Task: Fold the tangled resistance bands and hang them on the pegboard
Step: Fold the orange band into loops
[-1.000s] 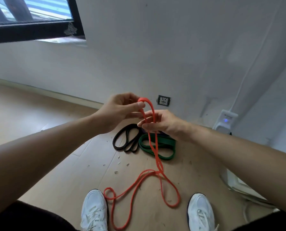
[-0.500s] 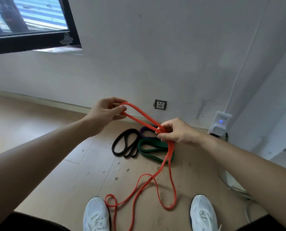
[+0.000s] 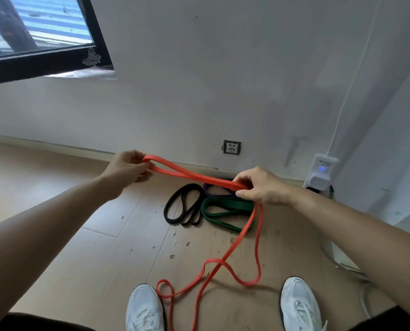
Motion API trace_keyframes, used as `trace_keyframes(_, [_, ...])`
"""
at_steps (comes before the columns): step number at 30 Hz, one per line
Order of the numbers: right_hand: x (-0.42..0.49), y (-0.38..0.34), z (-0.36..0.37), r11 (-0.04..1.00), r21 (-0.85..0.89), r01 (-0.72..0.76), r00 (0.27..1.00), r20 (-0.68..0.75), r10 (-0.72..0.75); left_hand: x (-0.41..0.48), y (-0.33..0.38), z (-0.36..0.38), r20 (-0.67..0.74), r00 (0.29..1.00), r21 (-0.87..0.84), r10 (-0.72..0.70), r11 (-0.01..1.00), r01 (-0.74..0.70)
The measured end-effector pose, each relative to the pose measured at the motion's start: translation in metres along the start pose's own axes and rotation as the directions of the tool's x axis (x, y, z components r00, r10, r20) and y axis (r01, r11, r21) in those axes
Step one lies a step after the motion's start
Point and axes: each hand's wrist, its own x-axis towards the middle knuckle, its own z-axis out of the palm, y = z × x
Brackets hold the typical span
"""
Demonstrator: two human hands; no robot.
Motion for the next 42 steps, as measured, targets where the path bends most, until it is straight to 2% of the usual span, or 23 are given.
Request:
trace_keyframes(3, [0.003, -0.009, -0.018, 0.996, 0.087, 0.034, 0.995, -0.101, -0.025, -0.004, -0.012, -0.003, 0.114, 0.991, 0.331, 0.067, 0.938, -0.102])
trace_keyframes(5, [0.002, -0.019, -0.031, 0.99, 0.123, 0.074, 0.993, -0.096, -0.062, -0.008, -0.016, -0.001, 0.222, 0.971, 0.488, 0.084, 0.853, -0.186])
trace_keyframes(7, [0.001, -0.028, -0.042, 0.984, 0.142, 0.104, 0.993, -0.071, -0.095, -0.009, -0.015, 0.006, 0.301, 0.951, 0.612, 0.069, 0.751, -0.248])
trace_keyframes(9, [0.0, -0.038, -0.049, 0.98, 0.153, 0.126, 0.992, -0.051, -0.119, -0.009, -0.01, 0.014, 0.353, 0.935, 0.663, 0.011, 0.702, -0.259])
trace_keyframes(12, [0.003, -0.051, -0.055, 0.985, 0.12, 0.124, 0.992, 0.006, -0.126, -0.016, 0.005, 0.034, 0.443, 0.896, 0.615, -0.02, 0.734, -0.288])
trace_keyframes(16, [0.01, -0.064, -0.057, 0.989, 0.07, 0.133, 0.986, 0.096, -0.14, -0.027, 0.037, 0.068, 0.513, 0.849, 0.318, 0.125, 0.891, -0.323])
trace_keyframes(19, [0.015, -0.071, -0.056, 0.986, 0.094, 0.139, 0.986, 0.082, -0.147, -0.03, 0.053, 0.086, 0.592, 0.786, 0.158, 0.179, 0.93, -0.331])
trace_keyframes(24, [0.024, -0.065, -0.053, 0.984, 0.12, 0.129, 0.991, 0.023, -0.132, -0.029, 0.062, 0.091, 0.49, 0.833, 0.211, 0.256, 0.893, -0.398])
trace_keyframes(28, [0.027, -0.053, -0.051, 0.975, 0.206, 0.086, 0.989, 0.1, -0.108, -0.025, 0.07, 0.089, 0.418, 0.834, 0.189, 0.36, 0.863, -0.468])
trace_keyframes(32, [0.028, -0.043, -0.052, 0.959, 0.282, 0.042, 0.98, 0.175, -0.095, -0.012, 0.075, 0.068, 0.267, 0.848, 0.08, 0.458, 0.866, -0.493])
trace_keyframes(34, [0.029, -0.042, -0.054, 0.939, 0.342, 0.027, 0.985, 0.151, -0.084, -0.006, 0.071, 0.056, 0.197, 0.864, 0.059, 0.464, 0.874, -0.483])
trace_keyframes(36, [0.032, -0.041, -0.051, 0.957, 0.286, 0.046, 0.989, 0.122, -0.084, -0.003, 0.069, 0.048, 0.118, 0.882, 0.016, 0.456, 0.887, -0.461])
trace_keyframes(39, [0.032, -0.04, -0.039, 0.987, 0.156, 0.042, 0.984, 0.165, -0.068, -0.003, 0.074, 0.037, 0.014, 0.901, -0.055, 0.433, 0.9, -0.432])
trace_keyframes(42, [0.031, -0.04, -0.04, 0.981, 0.189, 0.04, 0.982, 0.175, -0.073, -0.004, 0.076, 0.023, -0.048, 0.915, -0.103, 0.4, 0.91, -0.402])
